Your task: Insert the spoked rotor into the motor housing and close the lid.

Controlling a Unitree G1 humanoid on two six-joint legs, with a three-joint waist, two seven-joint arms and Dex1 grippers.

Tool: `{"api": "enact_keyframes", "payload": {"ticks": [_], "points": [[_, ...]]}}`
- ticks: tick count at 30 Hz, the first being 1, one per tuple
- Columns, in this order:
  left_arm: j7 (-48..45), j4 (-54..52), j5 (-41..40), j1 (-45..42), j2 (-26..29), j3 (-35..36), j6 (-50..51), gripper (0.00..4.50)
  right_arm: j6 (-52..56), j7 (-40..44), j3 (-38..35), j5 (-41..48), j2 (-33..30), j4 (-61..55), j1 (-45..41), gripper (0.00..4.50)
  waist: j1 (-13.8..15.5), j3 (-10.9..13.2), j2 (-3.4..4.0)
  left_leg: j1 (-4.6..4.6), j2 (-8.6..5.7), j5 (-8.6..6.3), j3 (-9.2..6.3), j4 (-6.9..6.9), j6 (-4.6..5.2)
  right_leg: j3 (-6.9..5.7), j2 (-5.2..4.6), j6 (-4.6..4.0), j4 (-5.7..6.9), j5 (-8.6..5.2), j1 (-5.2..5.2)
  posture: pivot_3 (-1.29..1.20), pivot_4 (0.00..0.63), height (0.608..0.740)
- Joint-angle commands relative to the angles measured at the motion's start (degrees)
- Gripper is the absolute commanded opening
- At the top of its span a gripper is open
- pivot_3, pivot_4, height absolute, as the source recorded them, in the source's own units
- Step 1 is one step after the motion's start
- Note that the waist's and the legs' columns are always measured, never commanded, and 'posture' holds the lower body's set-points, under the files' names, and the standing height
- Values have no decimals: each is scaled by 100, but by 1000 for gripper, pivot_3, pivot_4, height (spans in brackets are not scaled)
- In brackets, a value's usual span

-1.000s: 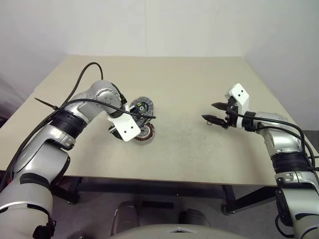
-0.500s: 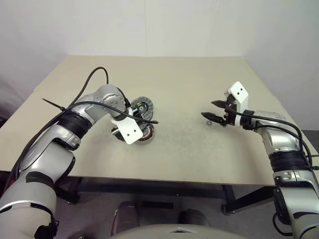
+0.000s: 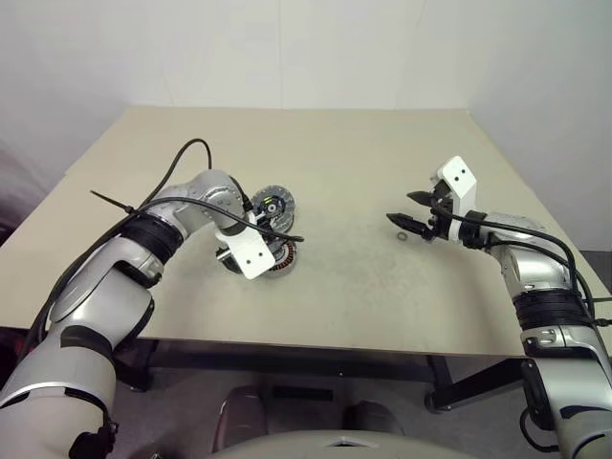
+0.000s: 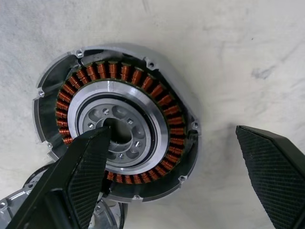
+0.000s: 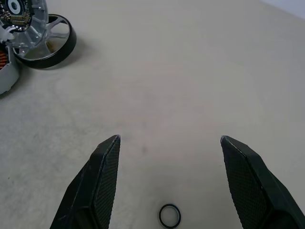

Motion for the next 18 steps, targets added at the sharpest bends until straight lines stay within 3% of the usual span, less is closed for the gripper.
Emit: {"api": "enact_keyframes", "payload": {"ticks": [1,18], "points": [[109,111,73,-218,-115,-37,-76,4448,-148,-48,-161,54,5,-11,-220,3778,1,0,0,0,0,0,0,0,0,0,0,0,0,0,0,0,0,740],[-286,226,-57,-234,-193,-64,-164,4448,-302,-434,-266,49,63,113,-294,3778,53,0,0,-2,-2,0,0,0,0,0,-2,0,-1,0,0,0,0,740]]}}
